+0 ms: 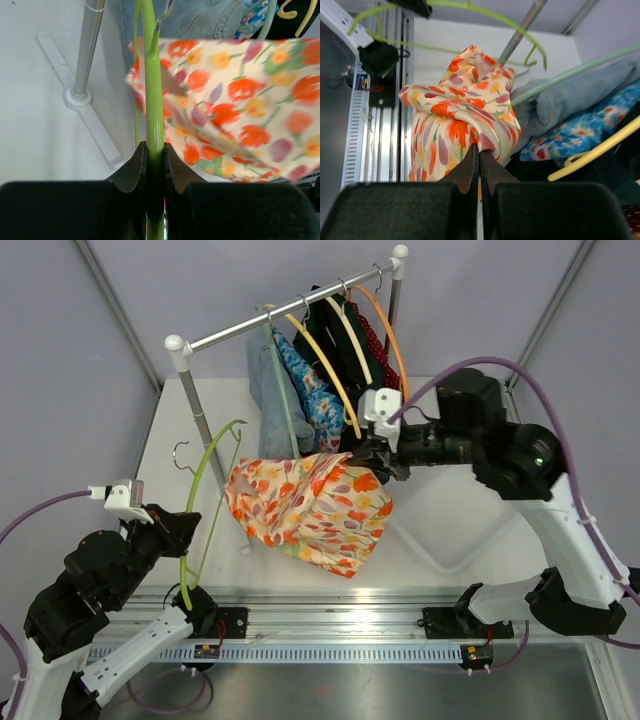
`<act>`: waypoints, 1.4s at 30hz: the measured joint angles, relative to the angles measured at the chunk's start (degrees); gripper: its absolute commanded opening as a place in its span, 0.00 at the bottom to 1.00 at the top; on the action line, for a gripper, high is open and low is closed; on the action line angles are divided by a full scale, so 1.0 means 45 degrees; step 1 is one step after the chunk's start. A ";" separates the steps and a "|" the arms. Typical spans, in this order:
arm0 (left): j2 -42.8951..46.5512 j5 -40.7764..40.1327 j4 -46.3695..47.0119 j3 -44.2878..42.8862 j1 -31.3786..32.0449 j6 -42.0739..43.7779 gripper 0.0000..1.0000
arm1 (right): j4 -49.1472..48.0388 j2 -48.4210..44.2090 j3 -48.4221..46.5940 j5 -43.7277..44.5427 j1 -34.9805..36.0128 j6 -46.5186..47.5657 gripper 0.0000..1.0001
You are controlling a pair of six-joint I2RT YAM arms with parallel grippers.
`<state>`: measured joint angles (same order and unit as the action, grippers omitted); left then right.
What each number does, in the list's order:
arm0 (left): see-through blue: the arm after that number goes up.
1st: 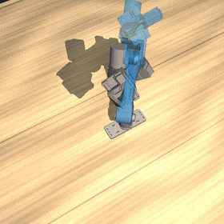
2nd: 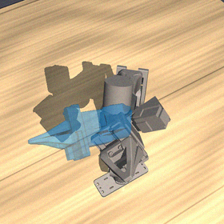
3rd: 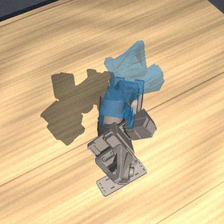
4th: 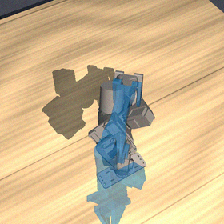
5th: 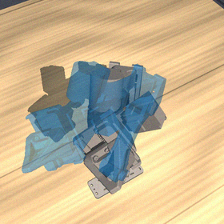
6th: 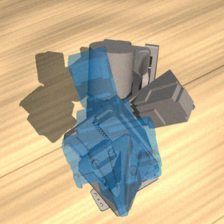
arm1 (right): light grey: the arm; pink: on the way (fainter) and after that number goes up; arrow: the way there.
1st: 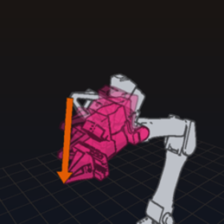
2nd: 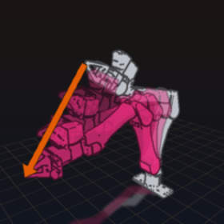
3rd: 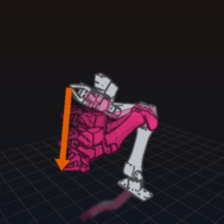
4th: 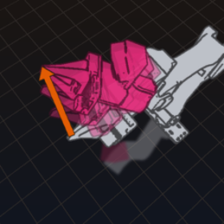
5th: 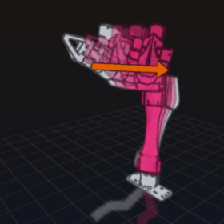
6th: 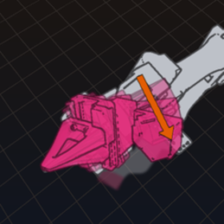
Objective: Remove the skirt from the hanger
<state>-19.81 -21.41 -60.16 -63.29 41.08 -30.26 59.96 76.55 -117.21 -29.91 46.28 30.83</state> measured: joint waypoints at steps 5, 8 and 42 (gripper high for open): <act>-0.0053 0.0029 -0.0238 -0.0534 0.0000 0.0427 0.00 | -0.0767 0.0549 0.3133 0.0214 -0.0253 -0.0005 0.00; -0.0063 0.0005 -0.0311 -0.1039 0.0000 0.0724 0.00 | -0.1161 0.1010 0.4595 0.0330 -0.0267 0.0000 0.00; -0.6858 -0.3876 0.6358 -0.3371 0.0000 0.3395 0.00 | -0.2365 -0.2025 1.1181 -0.4342 -0.4658 0.0947 1.00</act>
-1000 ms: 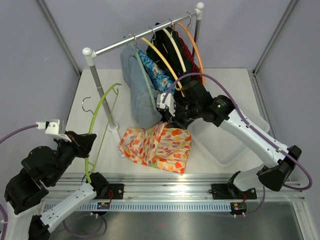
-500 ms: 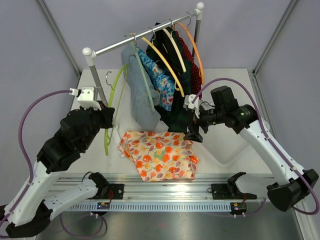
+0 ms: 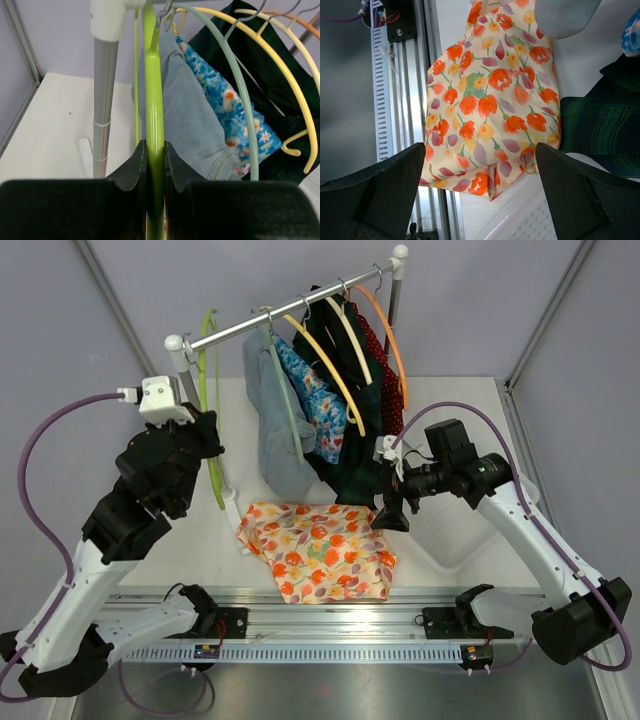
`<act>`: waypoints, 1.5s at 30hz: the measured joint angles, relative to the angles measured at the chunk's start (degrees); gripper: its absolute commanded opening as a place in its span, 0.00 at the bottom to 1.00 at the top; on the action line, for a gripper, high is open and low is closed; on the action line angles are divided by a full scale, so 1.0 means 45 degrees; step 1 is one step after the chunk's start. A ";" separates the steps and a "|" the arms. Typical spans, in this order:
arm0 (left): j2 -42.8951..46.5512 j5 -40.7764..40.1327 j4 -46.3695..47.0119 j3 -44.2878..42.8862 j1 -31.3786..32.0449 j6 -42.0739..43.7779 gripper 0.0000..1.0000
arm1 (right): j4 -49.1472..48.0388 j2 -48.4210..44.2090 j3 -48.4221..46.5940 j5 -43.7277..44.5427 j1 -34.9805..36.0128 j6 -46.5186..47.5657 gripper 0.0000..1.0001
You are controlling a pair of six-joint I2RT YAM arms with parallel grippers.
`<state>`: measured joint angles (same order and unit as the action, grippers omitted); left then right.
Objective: Remove the skirt from the hanger
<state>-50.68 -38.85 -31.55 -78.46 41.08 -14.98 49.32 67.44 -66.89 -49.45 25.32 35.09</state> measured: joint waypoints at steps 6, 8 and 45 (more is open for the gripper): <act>-0.1792 0.0015 0.0413 -0.0942 -0.0461 -0.0141 0.00 | 0.0005 -0.0049 0.0000 -0.0262 0.0000 0.0000 0.99; -0.2312 0.0325 0.0359 -0.1103 -0.1025 -0.0398 0.00 | 0.0005 -0.0092 0.0000 -0.0282 0.0000 0.0000 0.99; -0.0374 0.5829 0.0554 0.0865 -0.4609 -0.2628 0.99 | 0.0699 0.0015 0.0301 -0.1462 0.0019 0.1593 1.00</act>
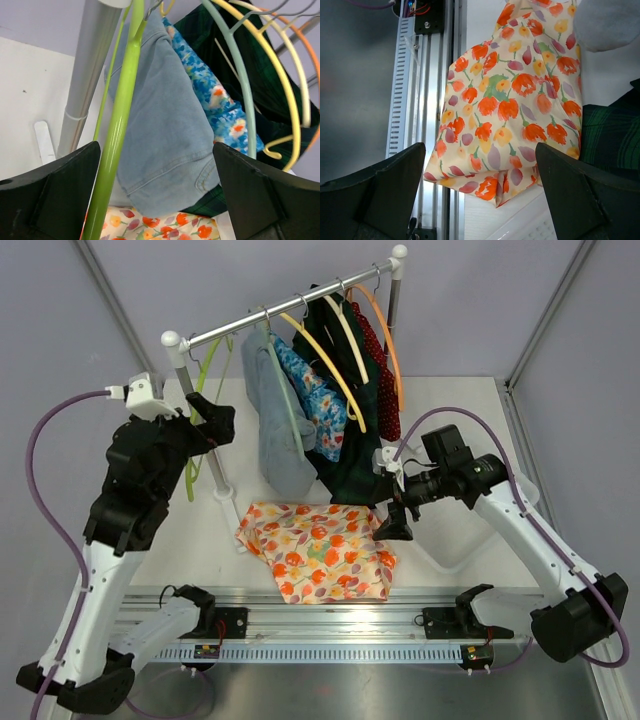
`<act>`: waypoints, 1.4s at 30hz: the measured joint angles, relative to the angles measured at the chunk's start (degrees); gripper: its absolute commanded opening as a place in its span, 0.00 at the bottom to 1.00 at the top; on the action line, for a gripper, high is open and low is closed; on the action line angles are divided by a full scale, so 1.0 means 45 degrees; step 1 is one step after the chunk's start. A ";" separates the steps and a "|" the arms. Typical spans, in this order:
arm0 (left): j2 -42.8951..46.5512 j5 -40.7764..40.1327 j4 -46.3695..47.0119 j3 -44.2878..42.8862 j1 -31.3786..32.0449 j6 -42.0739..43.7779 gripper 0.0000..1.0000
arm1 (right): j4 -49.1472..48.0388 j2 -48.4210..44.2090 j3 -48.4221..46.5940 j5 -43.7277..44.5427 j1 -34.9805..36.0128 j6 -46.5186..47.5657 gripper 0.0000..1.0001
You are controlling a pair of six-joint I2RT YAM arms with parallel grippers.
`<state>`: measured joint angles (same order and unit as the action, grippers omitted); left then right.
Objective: Remove the skirt from the hanger
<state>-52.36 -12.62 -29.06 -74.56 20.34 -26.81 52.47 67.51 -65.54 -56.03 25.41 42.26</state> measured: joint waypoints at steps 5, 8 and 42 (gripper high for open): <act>0.1792 0.0364 -0.0733 0.0087 0.0000 0.1025 0.99 | 0.0413 0.0432 0.0204 -0.0053 0.0520 0.1486 0.99; 0.3288 0.0442 -0.1103 0.0733 0.0000 0.1812 0.99 | 0.0767 0.0544 0.0617 0.0350 0.1477 0.3245 0.99; 1.1050 0.0753 -0.4376 0.3546 0.0000 0.1370 0.99 | 0.0942 0.4896 -0.3079 0.6698 0.5994 0.1389 0.00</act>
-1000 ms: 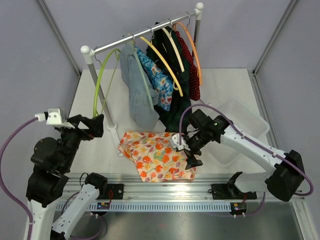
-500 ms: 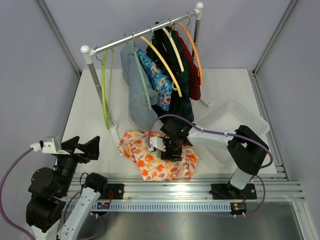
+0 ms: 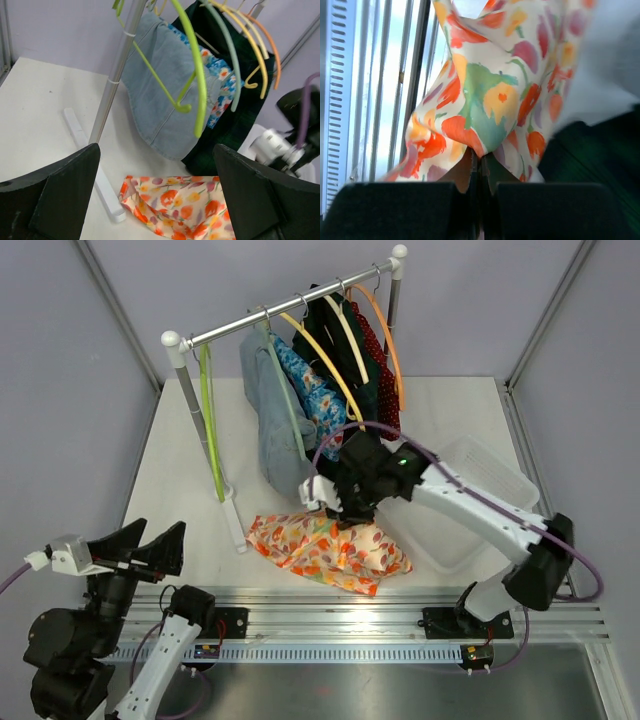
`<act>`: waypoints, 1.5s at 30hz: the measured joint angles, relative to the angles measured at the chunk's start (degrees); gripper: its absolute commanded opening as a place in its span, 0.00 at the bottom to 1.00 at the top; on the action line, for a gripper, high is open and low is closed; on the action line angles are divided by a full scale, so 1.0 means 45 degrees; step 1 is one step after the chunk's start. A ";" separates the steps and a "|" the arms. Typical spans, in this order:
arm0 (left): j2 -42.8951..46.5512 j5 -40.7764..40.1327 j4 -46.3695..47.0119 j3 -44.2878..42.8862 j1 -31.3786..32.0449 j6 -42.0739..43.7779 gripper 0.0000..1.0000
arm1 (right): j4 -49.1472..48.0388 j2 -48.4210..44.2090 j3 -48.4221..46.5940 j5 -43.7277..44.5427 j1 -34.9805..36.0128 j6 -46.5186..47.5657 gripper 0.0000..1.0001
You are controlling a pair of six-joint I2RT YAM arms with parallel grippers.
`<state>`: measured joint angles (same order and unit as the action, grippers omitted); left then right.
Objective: Remove the skirt from the hanger
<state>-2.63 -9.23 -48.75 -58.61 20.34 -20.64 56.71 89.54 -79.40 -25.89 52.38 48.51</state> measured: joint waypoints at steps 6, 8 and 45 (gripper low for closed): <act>-0.0204 0.0748 0.0704 -0.1185 0.0000 -0.0141 0.99 | 0.2288 -0.2837 -0.3094 -0.1831 -0.3706 0.0520 0.00; -0.0476 0.0981 0.0986 -0.1613 -0.0005 -0.0136 0.99 | 0.2647 -0.3502 -0.3779 -0.2171 -0.5309 0.0311 0.00; -0.4731 0.4459 0.3905 -0.2705 -0.0010 0.0505 0.99 | 0.0724 -0.6358 0.1899 0.1821 -1.5174 0.2059 0.00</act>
<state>-23.92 10.83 -31.18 -70.78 20.29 -18.37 59.96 60.93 -70.85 -17.69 -15.90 57.78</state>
